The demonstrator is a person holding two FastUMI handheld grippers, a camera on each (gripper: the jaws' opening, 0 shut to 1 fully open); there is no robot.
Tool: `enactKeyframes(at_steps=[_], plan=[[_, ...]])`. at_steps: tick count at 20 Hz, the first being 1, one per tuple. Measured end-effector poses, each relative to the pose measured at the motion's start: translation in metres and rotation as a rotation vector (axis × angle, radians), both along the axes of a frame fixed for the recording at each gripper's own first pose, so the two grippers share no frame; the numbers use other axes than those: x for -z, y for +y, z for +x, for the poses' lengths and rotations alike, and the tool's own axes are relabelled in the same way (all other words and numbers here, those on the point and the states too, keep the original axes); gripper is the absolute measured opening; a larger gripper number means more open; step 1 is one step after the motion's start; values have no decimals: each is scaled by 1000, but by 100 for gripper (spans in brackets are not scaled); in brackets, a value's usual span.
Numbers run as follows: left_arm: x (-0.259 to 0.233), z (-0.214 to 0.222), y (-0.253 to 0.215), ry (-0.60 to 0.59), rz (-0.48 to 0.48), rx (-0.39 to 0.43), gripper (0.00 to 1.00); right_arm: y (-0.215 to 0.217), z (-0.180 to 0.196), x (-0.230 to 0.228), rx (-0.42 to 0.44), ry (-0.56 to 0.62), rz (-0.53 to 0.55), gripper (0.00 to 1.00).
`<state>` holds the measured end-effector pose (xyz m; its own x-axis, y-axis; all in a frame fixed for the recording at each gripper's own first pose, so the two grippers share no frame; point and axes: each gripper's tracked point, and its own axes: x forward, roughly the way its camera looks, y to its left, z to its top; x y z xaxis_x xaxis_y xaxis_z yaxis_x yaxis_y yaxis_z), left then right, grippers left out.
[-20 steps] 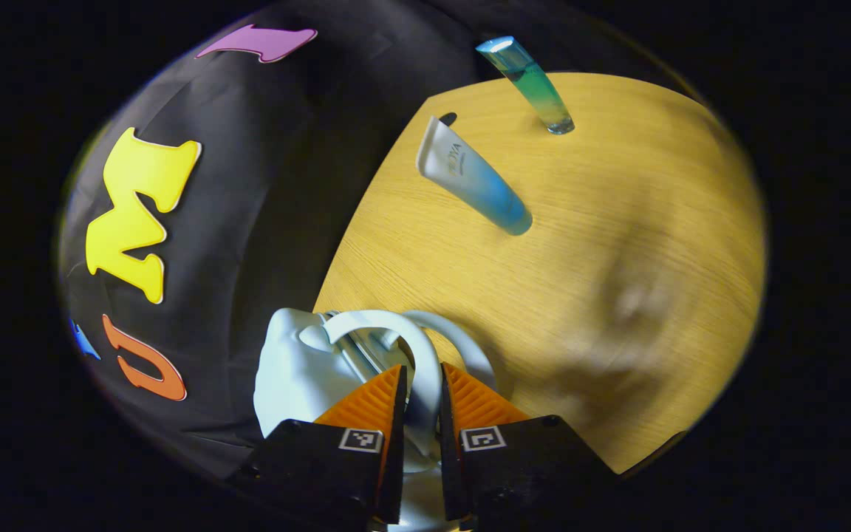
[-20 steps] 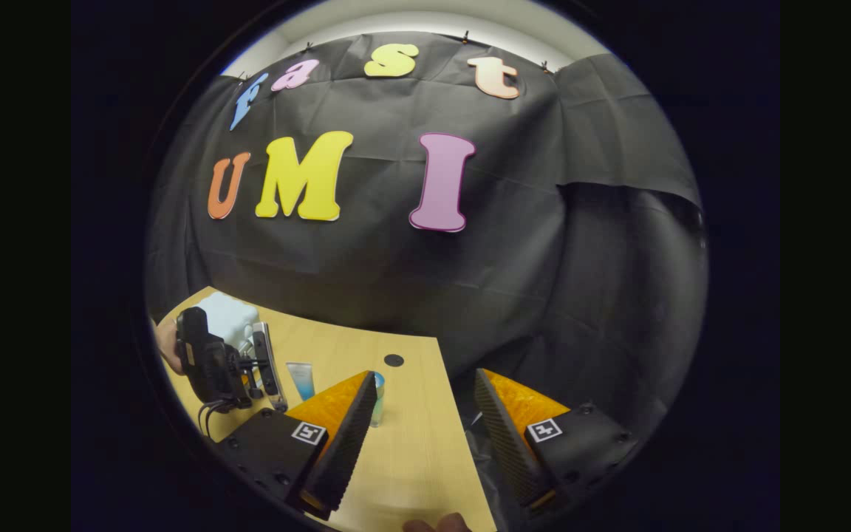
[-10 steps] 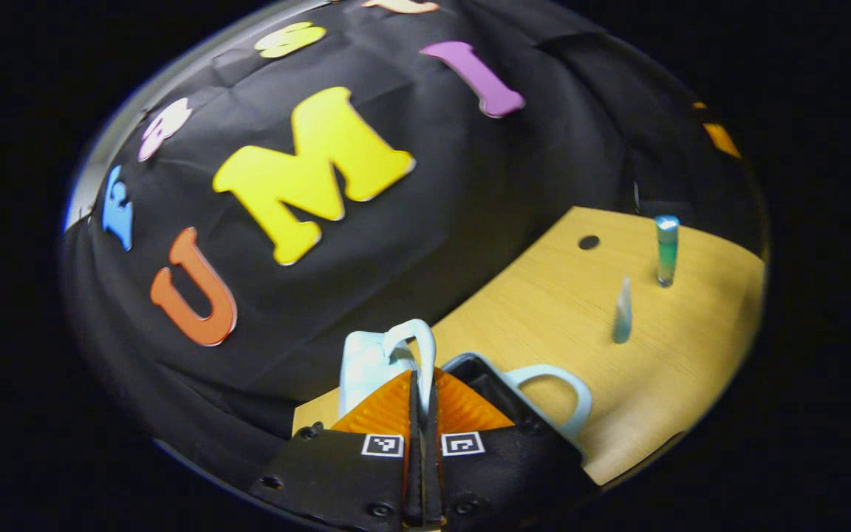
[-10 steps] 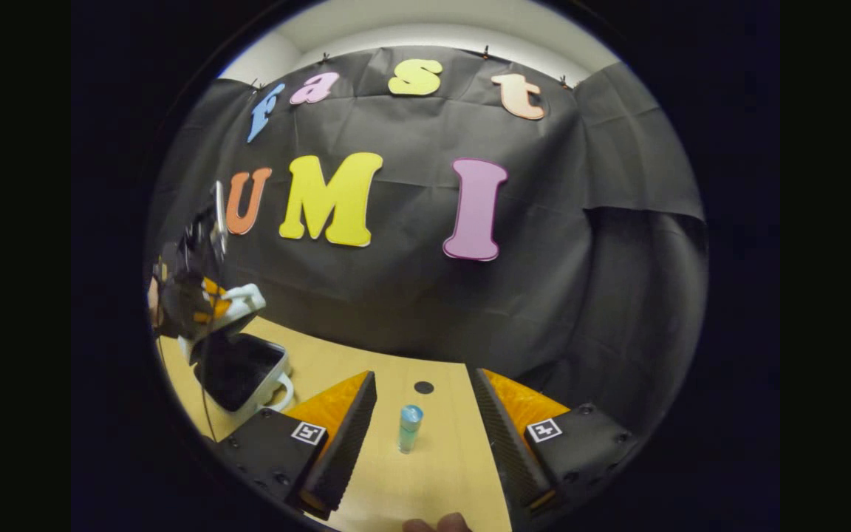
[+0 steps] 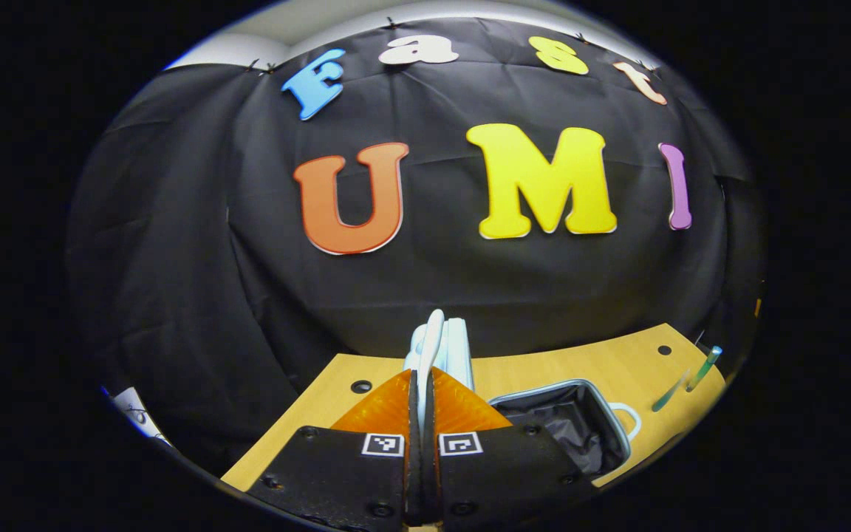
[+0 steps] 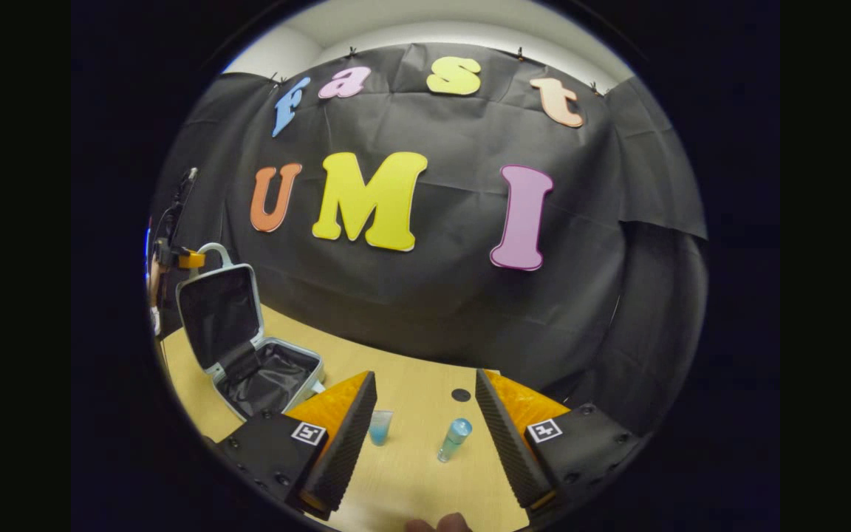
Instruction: First open the suitcase, pack the skin care products into it, and then close the suitcase.
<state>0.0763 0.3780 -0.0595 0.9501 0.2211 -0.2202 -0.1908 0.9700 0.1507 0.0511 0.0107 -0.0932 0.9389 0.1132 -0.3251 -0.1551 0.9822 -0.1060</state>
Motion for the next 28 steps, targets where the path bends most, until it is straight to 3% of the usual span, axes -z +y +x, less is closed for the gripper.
enactKeyframes(at_steps=[4, 7, 10, 15, 26, 28], plan=[[51, 5, 86, 28, -86, -42, 3, 17, 0, -2, -9, 7, -54, 79], [121, 11, 134, 106, -190, -58, 3, 36, -4, 6, -37, 35, -84, 80], [181, 11, 149, 198, -243, -53, 3, 49, -8, 11, -42, 58, -108, 80], [234, 17, 152, 260, -345, -30, 4, 66, -9, 31, -52, 107, -122, 80], [246, 20, 155, 219, -425, -22, 8, 70, -5, 42, -37, 125, -96, 80], [243, 16, 164, 205, -382, -62, 17, 65, -10, 42, -39, 126, -97, 80]])
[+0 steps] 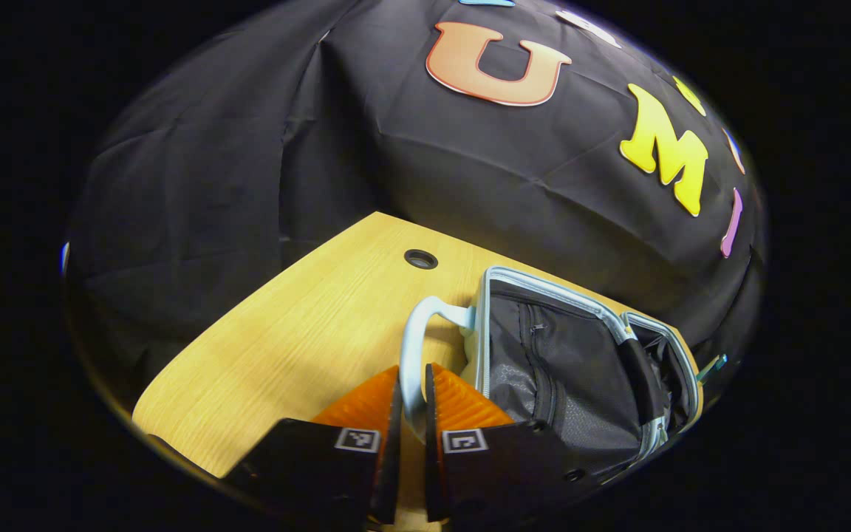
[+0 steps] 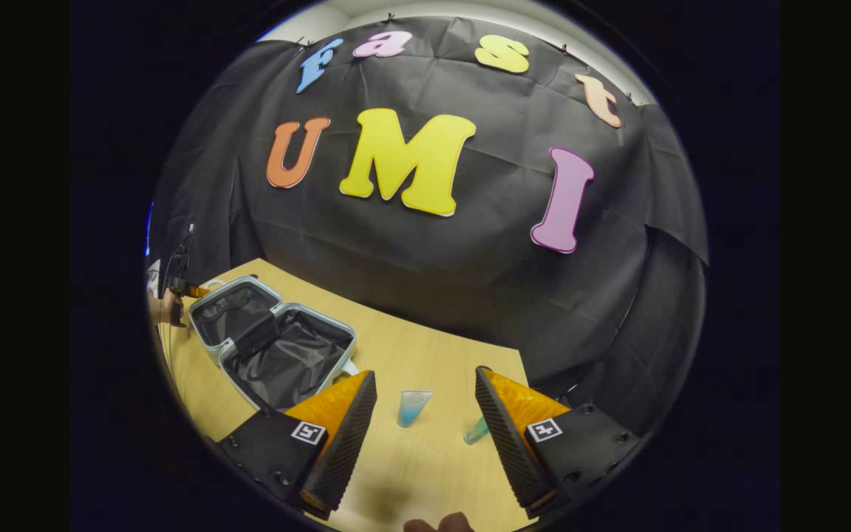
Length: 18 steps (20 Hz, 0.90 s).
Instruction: First open the suitcase, pack the skin care products into it, and then close the suitcase.
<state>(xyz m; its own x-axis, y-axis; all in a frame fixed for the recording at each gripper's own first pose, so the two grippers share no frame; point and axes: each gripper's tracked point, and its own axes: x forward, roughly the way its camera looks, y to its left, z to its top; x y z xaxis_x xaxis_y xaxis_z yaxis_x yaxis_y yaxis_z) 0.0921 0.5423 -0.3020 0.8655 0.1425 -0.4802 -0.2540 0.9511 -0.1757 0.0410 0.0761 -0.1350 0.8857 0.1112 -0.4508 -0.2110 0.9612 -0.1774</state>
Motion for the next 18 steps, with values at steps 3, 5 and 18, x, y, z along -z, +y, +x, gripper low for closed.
enactKeyframes(at_steps=[3, 5, 18], plan=[[-31, -7, -12, -46, 32, 21, 56, -8, -7, 1, 5, 0, 9, 80], [-70, -12, -26, -102, 103, 30, 84, -13, -10, 2, 14, 0, 26, 80], [-229, -55, -335, -380, 394, 133, 94, -111, -27, -5, 127, -79, 122, 80]])
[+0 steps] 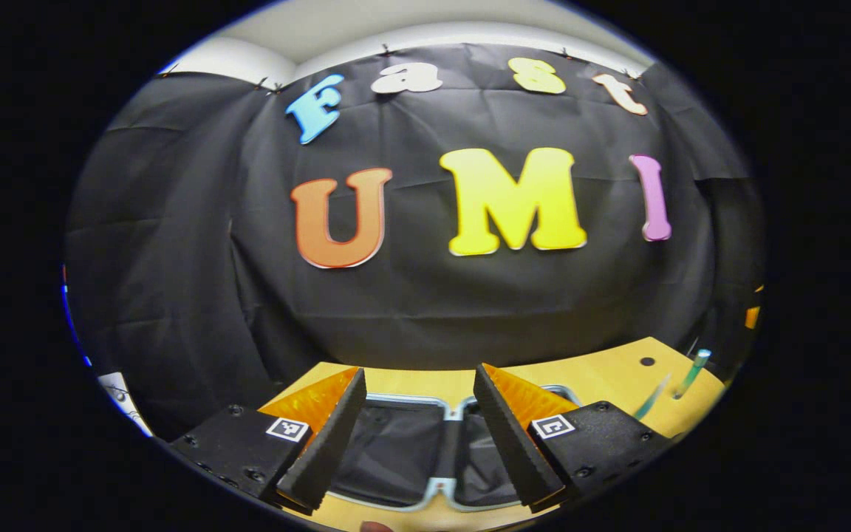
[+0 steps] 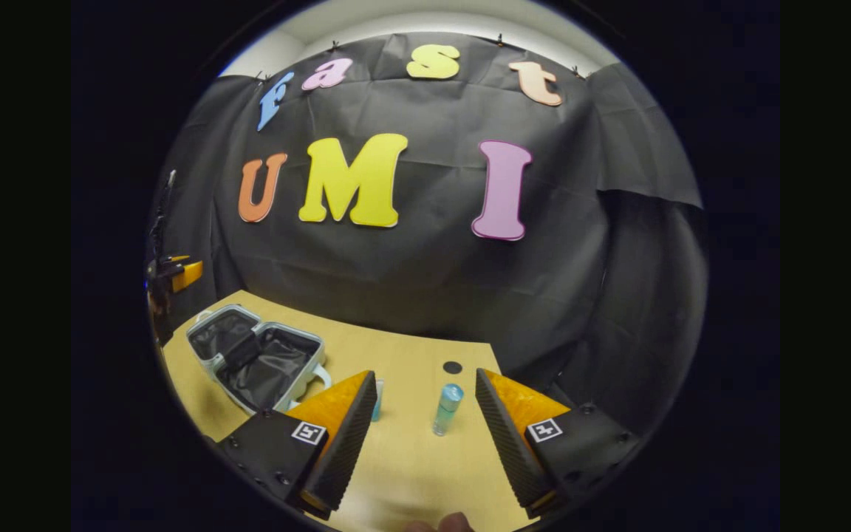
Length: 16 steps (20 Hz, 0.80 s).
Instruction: First open the suitcase, pack the skin care products into it, and then close the suitcase.
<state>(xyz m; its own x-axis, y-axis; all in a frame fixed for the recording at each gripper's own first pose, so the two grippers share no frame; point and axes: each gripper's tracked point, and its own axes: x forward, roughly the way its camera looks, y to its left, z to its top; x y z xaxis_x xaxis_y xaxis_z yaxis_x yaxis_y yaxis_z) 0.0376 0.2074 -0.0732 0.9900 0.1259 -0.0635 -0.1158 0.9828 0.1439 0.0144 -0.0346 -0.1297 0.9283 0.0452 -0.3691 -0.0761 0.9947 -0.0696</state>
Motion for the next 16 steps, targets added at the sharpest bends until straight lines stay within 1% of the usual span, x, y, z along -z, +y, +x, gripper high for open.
enactKeyframes(at_steps=[3, 4, 5, 6, 7, 9, 13, 16], plan=[[16, -5, -88, 8, -60, 86, 93, -26, -9, 15, 0, 15, -8, 80], [25, -4, -119, 19, -99, 118, 88, -35, -12, 22, 0, 25, -9, 80], [33, -4, -152, 29, -130, 171, 94, -42, -13, 29, -3, 36, -6, 80], [38, -4, -179, 33, -150, 214, 89, -49, -14, 35, -2, 46, -5, 80], [44, -3, -200, 38, -158, 235, 99, -56, -15, 41, 0, 54, 0, 80], [64, -1, -236, 70, -155, 276, 99, -71, -16, 55, 2, 71, 2, 80], [135, 15, -301, 186, -131, 379, 99, -105, -18, 80, 23, 116, -12, 80], [184, 35, -323, 276, -133, 395, 99, -131, -22, 89, 67, 147, -14, 80]])
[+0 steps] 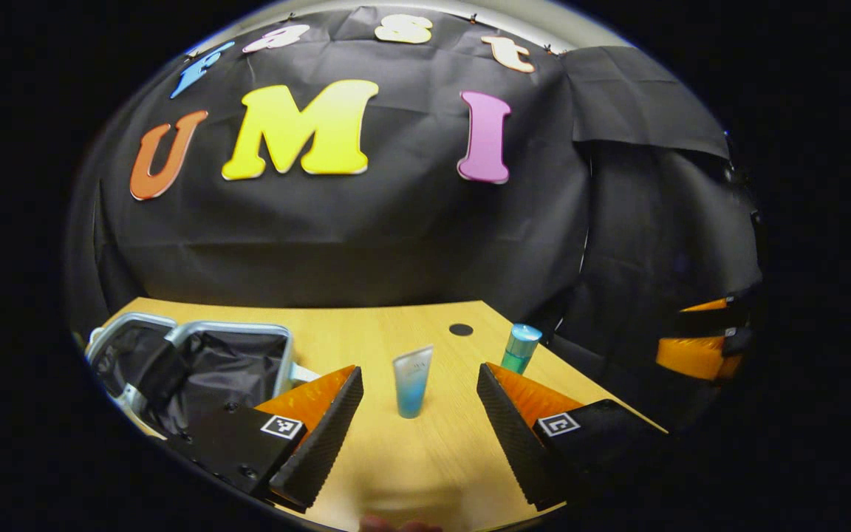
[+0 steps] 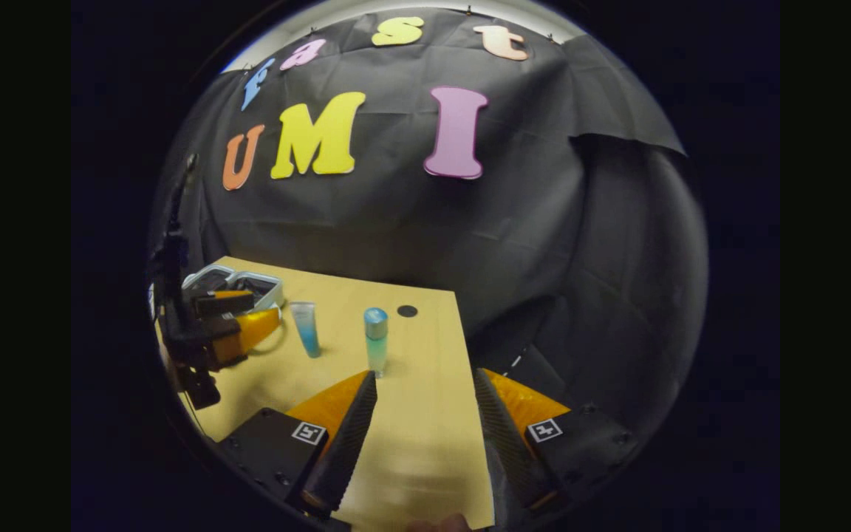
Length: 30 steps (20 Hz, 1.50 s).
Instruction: First open the suitcase, pack the skin care products into it, and then close the suitcase.
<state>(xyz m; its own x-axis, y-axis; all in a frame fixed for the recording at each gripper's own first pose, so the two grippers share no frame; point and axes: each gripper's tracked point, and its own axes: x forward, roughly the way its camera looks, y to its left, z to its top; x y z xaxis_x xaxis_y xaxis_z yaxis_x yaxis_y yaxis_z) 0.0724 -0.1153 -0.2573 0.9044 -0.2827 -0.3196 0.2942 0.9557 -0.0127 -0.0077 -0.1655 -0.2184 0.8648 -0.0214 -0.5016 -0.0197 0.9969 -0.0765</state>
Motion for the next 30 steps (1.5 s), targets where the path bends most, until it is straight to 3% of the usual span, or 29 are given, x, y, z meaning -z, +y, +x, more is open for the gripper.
enactKeyframes(at_steps=[4, 12, 17, 19, 20, 21, 22, 23, 24, 25, 26, 30], plan=[[57, 32, -7, 97, 35, 1, 100, -21, -7, 6, 30, 27, -24, 79], [111, 64, -4, 204, 58, 41, 97, -19, 1, 17, 47, 55, -24, 80], [118, 77, -2, 228, 78, 47, 70, -8, 14, 25, 32, 56, -27, 81], [118, 77, 0, 235, 78, 48, 47, -2, 19, 31, 19, 60, -25, 80], [119, 78, 1, 244, 84, 48, 46, 2, 23, 35, 9, 60, -19, 80], [119, 77, 2, 251, 82, 48, 52, 7, 29, 40, 0, 61, -15, 80], [118, 73, 3, 264, 76, 50, 44, 14, 35, 46, -17, 64, -4, 80], [115, 67, 4, 276, 62, 49, 42, 22, 42, 54, -31, 64, 8, 80], [110, 58, 5, 289, 43, 46, 42, 31, 52, 63, -48, 65, 27, 80], [103, 49, 8, 295, 28, 40, 48, 41, 61, 74, -61, 72, 45, 80], [94, 40, 11, 299, 11, 32, 40, 50, 70, 86, -71, 81, 64, 80], [58, 2, 31, 315, -12, -12, 39, 85, 105, 128, -112, 128, 133, 80]])
